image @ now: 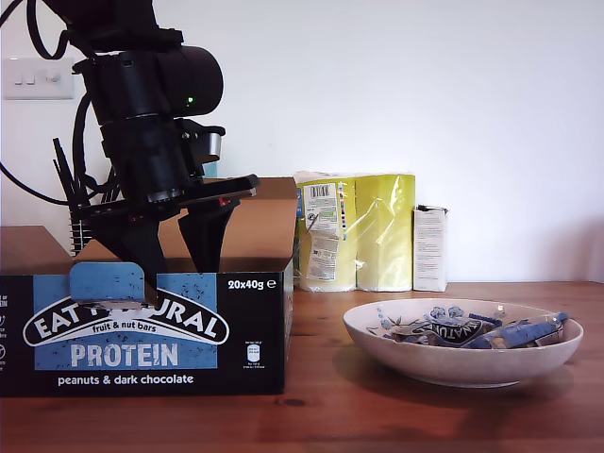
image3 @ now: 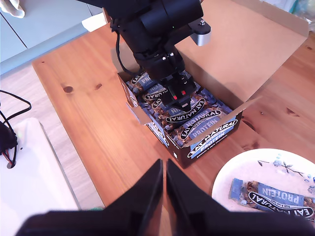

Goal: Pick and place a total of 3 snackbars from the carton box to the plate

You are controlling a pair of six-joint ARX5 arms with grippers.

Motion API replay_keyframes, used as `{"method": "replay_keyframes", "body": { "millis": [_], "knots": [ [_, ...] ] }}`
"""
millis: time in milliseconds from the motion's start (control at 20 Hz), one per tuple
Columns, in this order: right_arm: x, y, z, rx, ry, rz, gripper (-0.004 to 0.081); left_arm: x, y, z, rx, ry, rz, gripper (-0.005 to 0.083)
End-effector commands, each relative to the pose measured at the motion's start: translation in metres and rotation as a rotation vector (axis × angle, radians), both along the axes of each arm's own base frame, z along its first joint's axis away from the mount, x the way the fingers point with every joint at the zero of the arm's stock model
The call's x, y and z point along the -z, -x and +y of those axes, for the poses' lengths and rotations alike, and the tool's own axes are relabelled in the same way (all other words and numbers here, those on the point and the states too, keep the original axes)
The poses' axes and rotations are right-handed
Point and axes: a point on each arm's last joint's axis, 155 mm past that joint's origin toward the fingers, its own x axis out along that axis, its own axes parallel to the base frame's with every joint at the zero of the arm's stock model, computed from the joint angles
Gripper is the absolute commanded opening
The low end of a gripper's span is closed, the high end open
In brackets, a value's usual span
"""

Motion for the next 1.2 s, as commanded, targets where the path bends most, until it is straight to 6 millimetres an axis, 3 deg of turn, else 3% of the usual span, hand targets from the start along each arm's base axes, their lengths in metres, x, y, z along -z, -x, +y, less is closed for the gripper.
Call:
{"method": "replay_keyframes", "body": {
  "millis": [0, 1000, 1150],
  "knots": [
    [-0.003, 0.002, 0.002, -0.013, -0.005, -0.012, -0.0013, 0.018, 0.001, 0.0, 0.002, -0.02, 0.033, 0.0408],
    [-0.003, 0.002, 0.002, -0.018, -0.002, -0.017, -0.0013, 0.044, 0.002, 0.0, 0.007, -0.046, 0.077, 0.0406],
    [-0.003, 0.002, 0.002, -0.019, -0.002, -0.021, -0.0013, 0.044, 0.003, 0.001, 0.007, -0.05, 0.083, 0.0356]
  ]
}}
